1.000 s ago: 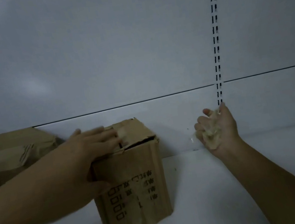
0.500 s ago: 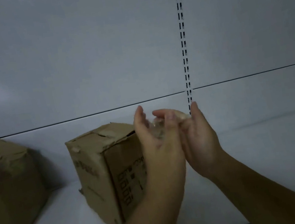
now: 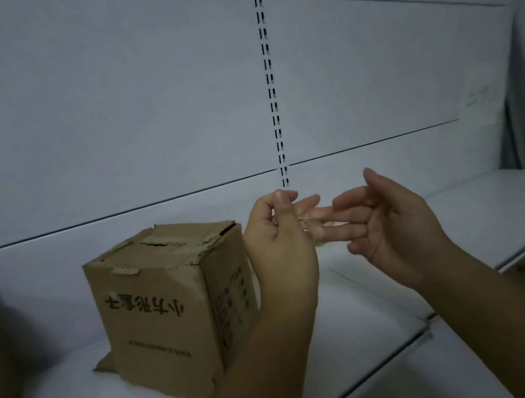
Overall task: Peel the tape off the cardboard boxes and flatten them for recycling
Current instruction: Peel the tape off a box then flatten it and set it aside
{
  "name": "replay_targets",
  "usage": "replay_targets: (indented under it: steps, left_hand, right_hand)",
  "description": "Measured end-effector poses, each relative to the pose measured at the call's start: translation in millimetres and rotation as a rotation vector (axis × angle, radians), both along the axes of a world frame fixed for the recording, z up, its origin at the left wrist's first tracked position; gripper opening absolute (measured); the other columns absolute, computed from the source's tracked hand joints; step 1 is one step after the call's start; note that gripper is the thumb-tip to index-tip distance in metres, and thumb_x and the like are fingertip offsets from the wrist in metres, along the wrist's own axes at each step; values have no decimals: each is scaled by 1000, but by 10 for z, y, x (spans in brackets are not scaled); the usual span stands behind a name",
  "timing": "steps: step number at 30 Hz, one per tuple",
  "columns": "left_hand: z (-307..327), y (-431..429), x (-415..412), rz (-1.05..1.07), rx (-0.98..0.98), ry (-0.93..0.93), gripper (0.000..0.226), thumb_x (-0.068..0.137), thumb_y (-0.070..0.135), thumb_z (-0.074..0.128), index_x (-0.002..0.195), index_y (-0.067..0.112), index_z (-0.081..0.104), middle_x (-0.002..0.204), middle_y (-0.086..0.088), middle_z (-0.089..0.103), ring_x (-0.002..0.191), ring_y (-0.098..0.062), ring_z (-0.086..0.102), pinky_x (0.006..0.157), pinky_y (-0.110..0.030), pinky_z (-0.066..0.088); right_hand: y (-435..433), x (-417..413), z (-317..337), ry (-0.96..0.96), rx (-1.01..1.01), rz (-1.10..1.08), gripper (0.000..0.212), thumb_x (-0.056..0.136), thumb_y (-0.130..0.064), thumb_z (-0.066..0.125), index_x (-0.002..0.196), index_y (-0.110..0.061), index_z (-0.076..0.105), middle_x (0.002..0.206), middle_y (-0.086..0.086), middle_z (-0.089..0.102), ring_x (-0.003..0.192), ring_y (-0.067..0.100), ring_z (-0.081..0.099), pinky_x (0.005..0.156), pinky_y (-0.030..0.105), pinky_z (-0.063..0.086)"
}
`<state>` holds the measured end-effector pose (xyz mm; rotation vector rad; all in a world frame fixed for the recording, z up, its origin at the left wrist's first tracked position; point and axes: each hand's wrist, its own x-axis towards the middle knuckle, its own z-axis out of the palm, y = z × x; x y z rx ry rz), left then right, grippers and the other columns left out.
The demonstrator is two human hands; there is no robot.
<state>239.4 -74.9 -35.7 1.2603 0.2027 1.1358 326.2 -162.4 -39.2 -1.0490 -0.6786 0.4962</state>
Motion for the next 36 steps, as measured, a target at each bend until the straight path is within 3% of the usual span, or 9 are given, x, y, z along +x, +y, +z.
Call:
replay_targets:
  steps: [4, 8, 10, 12, 14, 21, 28, 33, 36]
  left_hand:
    - [-2, 55, -78, -63, -142, -35, 27, 101, 23, 41, 83, 13, 57, 56, 0, 66, 40, -13, 59, 35, -18, 41]
    - [-72, 1, -117, -359, -278, 128, 55, 98, 49, 34, 80, 8, 64, 40, -1, 41, 31, -10, 30, 37, -12, 24]
    - [-134, -41, -103, -609, -406, 145, 63, 96, 54, 31, 87, 4, 68, 53, -6, 51, 43, -14, 43, 43, -19, 36]
    - [-203, -72, -61, -788, -527, 124, 54, 95, 40, 35, 99, -2, 68, 87, -16, 67, 80, -27, 64, 74, -36, 53]
    - [-290, -131, -38, -923, -604, 102, 42, 87, 21, 39, 107, -6, 64, 117, -23, 63, 113, -35, 57, 99, -46, 44]
    - [-681, -460, 40, -1172, -440, 106, 49, 72, -5, 49, 117, 10, 60, 119, -11, 66, 100, -24, 68, 87, -40, 53]
    - [-1431, -1154, 60, -1017, -507, 364, 20, 84, -12, 53, 93, 5, 59, 114, -6, 68, 91, -21, 70, 79, -35, 58]
    - [-2034, -1234, 393, -712, -343, 634, 18, 85, 1, 63, 92, 16, 69, 120, -5, 65, 106, -19, 63, 99, -39, 48]
    - [-2324, -1310, 565, -630, -319, 767, 21, 88, 7, 62, 102, 22, 68, 119, -5, 65, 103, -16, 63, 95, -29, 49]
  right_hand:
    - [-372, 284, 117, 385, 291, -394, 39, 96, -22, 48, 59, -10, 51, 55, 3, 58, 52, 17, 67, 40, 14, 46]
    - [-498, 289, -147, 323, 81, -371, 34, 97, -23, 45, 65, -10, 47, 44, 0, 49, 44, 14, 54, 35, 14, 39]
    - [-500, 137, -276, 208, -87, -345, 34, 97, -22, 45, 66, -10, 50, 47, 2, 53, 40, 13, 54, 38, 16, 42]
    - [-559, 28, -392, 96, -206, -364, 33, 97, -22, 45, 68, -8, 54, 53, 5, 59, 46, 16, 58, 43, 22, 47]
    - [-666, -42, -464, 38, -259, -397, 33, 97, -21, 45, 70, -7, 56, 57, 8, 60, 50, 19, 58, 46, 24, 47]
    - [-1071, -95, -754, -89, -211, -208, 22, 81, -32, 62, 74, -11, 64, 66, 9, 63, 56, 17, 61, 49, 23, 51]
    - [-1715, 140, -1564, 155, -227, -10, 44, 46, -36, 94, 62, -6, 66, 63, 12, 61, 51, 17, 60, 48, 24, 53]
    - [-1732, 348, -2223, 492, -311, -120, 28, 85, -36, 60, 83, -9, 54, 76, 14, 67, 68, 24, 67, 62, 33, 56]
    - [-1686, 442, -2620, 194, -517, -127, 23, 85, -11, 65, 105, -5, 56, 93, 13, 67, 84, 22, 65, 71, 28, 54]
